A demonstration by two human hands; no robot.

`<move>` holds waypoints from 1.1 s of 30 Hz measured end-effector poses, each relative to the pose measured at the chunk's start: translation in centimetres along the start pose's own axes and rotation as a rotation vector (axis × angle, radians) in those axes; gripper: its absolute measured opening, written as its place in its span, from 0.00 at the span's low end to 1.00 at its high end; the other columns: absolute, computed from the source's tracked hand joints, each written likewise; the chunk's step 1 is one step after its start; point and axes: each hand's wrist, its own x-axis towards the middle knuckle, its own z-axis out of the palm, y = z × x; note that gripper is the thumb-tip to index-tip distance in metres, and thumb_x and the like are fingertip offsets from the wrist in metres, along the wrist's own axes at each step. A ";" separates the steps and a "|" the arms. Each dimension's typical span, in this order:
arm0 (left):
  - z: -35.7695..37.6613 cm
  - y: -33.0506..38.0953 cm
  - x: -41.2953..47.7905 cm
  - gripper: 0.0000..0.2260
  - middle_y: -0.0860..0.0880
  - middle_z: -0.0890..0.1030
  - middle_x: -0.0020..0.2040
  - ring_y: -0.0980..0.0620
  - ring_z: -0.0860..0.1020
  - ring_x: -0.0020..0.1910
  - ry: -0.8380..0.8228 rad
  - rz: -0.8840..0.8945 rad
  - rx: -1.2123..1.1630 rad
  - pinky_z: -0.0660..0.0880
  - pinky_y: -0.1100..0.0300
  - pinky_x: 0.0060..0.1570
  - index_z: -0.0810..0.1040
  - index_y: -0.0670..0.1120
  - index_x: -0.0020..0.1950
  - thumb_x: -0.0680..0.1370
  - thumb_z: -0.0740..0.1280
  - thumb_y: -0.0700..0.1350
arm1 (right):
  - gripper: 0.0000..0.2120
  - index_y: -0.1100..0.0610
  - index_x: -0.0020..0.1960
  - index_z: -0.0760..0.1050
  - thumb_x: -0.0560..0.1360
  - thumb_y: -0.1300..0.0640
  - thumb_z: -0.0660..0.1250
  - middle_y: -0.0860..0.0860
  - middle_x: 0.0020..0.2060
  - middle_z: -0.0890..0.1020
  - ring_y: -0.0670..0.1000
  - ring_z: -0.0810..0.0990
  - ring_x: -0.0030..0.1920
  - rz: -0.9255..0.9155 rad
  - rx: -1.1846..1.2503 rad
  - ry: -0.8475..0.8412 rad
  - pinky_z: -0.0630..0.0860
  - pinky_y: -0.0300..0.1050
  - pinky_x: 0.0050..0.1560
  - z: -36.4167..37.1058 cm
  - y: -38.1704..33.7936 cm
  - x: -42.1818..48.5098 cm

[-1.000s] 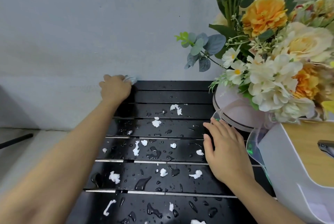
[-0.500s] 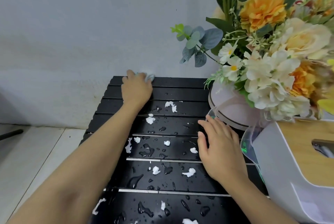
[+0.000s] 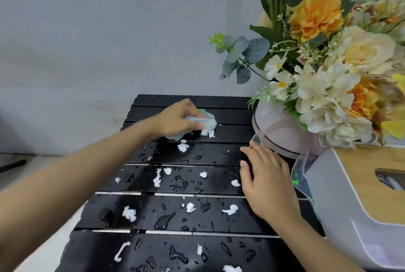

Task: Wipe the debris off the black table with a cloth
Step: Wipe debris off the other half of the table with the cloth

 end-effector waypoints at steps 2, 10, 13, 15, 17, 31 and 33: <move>-1.8 -0.5 0.2 0.12 0.46 0.75 0.43 0.50 0.77 0.35 0.016 -0.034 -0.090 0.73 0.61 0.35 0.83 0.48 0.45 0.74 0.70 0.56 | 0.22 0.49 0.65 0.74 0.78 0.47 0.49 0.48 0.69 0.73 0.51 0.69 0.71 0.002 0.004 0.004 0.65 0.54 0.70 -0.1 0.0 0.1; 2.8 -0.2 4.0 0.17 0.41 0.70 0.58 0.37 0.74 0.54 0.539 -0.378 0.259 0.73 0.47 0.51 0.79 0.47 0.59 0.79 0.60 0.55 | 0.20 0.49 0.65 0.72 0.79 0.47 0.49 0.47 0.70 0.72 0.50 0.67 0.71 -0.001 -0.006 -0.009 0.63 0.52 0.70 0.0 0.1 0.1; 1.4 0.5 5.3 0.14 0.45 0.75 0.46 0.42 0.77 0.44 0.303 -0.189 0.123 0.74 0.54 0.44 0.82 0.48 0.50 0.76 0.64 0.56 | 0.21 0.49 0.65 0.73 0.79 0.47 0.49 0.47 0.70 0.72 0.49 0.67 0.71 0.002 -0.004 -0.009 0.63 0.52 0.70 0.0 0.1 0.0; -0.3 -0.2 5.9 0.14 0.46 0.77 0.44 0.42 0.78 0.43 0.362 -0.293 0.095 0.73 0.55 0.43 0.82 0.48 0.46 0.74 0.64 0.57 | 0.20 0.48 0.66 0.73 0.79 0.47 0.50 0.47 0.70 0.72 0.49 0.68 0.71 0.005 -0.006 -0.004 0.63 0.51 0.70 -0.1 0.1 0.0; 0.3 -0.5 5.7 0.15 0.44 0.72 0.55 0.39 0.77 0.50 0.505 -0.480 0.194 0.72 0.51 0.49 0.81 0.48 0.52 0.76 0.62 0.55 | 0.20 0.48 0.66 0.72 0.79 0.47 0.50 0.46 0.70 0.72 0.49 0.67 0.71 0.008 -0.009 -0.009 0.63 0.51 0.70 0.0 0.1 0.1; -1.0 -7.0 1.1 0.17 0.40 0.71 0.60 0.36 0.71 0.56 0.536 -0.417 0.373 0.71 0.46 0.58 0.77 0.53 0.65 0.79 0.60 0.56 | 0.20 0.49 0.64 0.73 0.78 0.47 0.50 0.47 0.69 0.73 0.50 0.69 0.70 -0.006 0.002 0.014 0.64 0.52 0.68 0.1 0.1 0.1; 1.3 -5.2 -0.4 0.17 0.40 0.73 0.58 0.37 0.72 0.53 0.537 -0.257 0.499 0.71 0.45 0.53 0.77 0.51 0.64 0.80 0.59 0.55 | 0.19 0.49 0.63 0.73 0.78 0.48 0.50 0.47 0.69 0.74 0.50 0.69 0.70 0.004 0.001 0.018 0.65 0.52 0.68 0.1 0.2 0.1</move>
